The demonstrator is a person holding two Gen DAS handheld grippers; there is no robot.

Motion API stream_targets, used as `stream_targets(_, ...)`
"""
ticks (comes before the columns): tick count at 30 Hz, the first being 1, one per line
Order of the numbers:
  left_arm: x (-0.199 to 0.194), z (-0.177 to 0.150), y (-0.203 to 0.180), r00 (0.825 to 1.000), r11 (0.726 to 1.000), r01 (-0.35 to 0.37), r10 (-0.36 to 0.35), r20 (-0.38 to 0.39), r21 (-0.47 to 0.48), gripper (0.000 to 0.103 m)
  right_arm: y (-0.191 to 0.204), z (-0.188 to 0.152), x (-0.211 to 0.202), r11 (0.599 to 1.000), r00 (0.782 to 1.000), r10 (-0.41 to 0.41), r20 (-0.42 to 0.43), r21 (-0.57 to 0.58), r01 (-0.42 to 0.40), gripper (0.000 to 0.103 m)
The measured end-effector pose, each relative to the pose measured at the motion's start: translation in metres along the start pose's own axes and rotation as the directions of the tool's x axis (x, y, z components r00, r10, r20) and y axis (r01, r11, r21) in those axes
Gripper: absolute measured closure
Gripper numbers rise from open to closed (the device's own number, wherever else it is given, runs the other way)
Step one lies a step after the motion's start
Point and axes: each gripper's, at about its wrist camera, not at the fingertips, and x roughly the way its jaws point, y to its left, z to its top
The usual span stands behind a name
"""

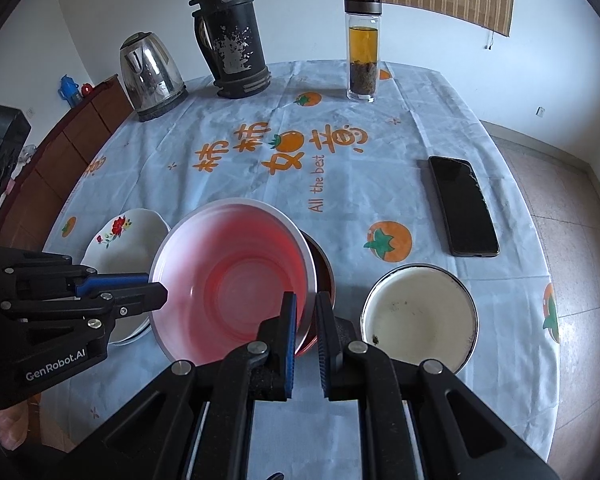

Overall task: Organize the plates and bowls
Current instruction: 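Lower the pink plastic bowl into the steel bowl with both tools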

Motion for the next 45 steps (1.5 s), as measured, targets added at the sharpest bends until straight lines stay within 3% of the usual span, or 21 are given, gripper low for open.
stream_targets(45,0.014,0.014,0.009,0.999,1.0,0.0,0.0,-0.045,-0.013,0.095,-0.003,0.007,0.027,1.0,0.998,-0.005,-0.062,-0.01,0.004,0.093)
